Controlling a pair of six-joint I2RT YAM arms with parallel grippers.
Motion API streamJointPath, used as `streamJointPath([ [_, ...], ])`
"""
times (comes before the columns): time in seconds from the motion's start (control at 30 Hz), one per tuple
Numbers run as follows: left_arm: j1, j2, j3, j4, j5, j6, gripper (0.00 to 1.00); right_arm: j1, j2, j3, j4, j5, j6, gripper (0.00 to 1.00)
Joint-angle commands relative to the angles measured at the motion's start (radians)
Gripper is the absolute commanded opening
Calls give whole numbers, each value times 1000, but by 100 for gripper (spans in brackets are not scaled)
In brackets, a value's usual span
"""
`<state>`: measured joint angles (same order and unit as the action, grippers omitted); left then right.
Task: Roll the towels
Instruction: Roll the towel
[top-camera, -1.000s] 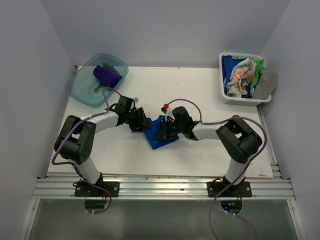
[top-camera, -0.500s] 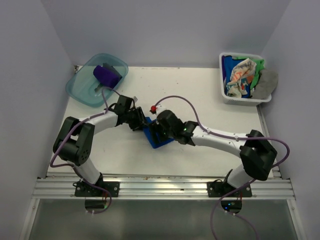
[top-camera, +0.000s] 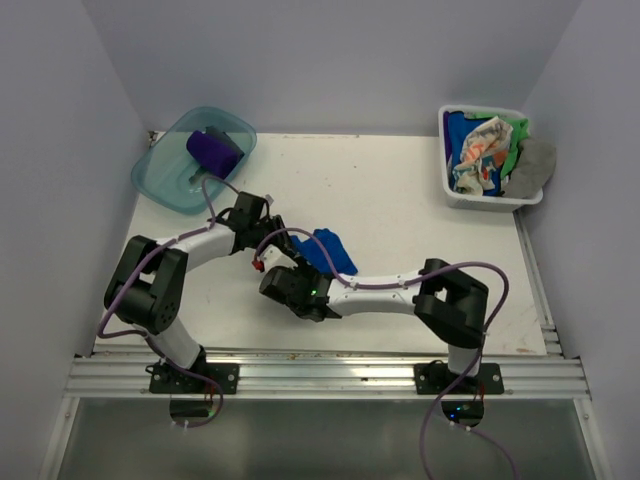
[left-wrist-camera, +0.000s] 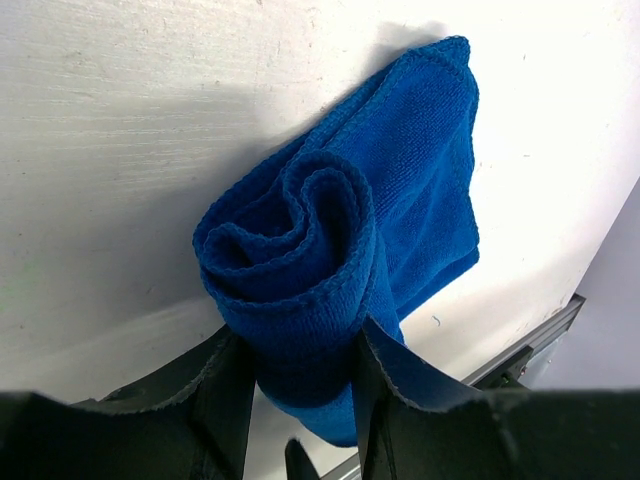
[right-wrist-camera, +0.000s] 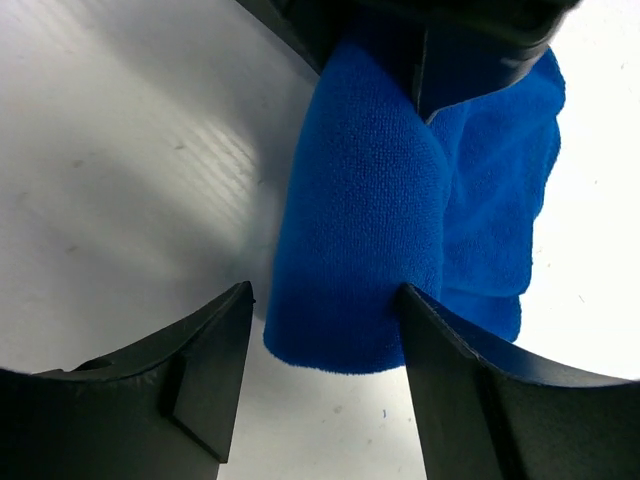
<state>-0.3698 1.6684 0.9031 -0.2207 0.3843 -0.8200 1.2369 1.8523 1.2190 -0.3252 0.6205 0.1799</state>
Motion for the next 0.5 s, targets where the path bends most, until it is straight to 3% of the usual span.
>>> streamJointPath([
  [0.0,-6,-33,-3,-8,-13,-11,42,4,42,27,9,145,-33,63],
  [0.1,-6,-36,-6,-11,-15,-13,42,4,86,31,25,200,-25,48],
  [0.17,-4,-38,-6,-14,-13,-11,44,3,93,31,28,202,-11,29],
  [0.23,-4,-50,-4,-19,-9,-8,52,-2,67,10,44,170,4,17],
  [0.33,0,-70,3,-34,-9,4,66,-39,-5,-47,95,41,35,8],
  [0.47,8,-91,28,-57,-5,18,82,-100,-99,-130,198,-162,53,6],
])
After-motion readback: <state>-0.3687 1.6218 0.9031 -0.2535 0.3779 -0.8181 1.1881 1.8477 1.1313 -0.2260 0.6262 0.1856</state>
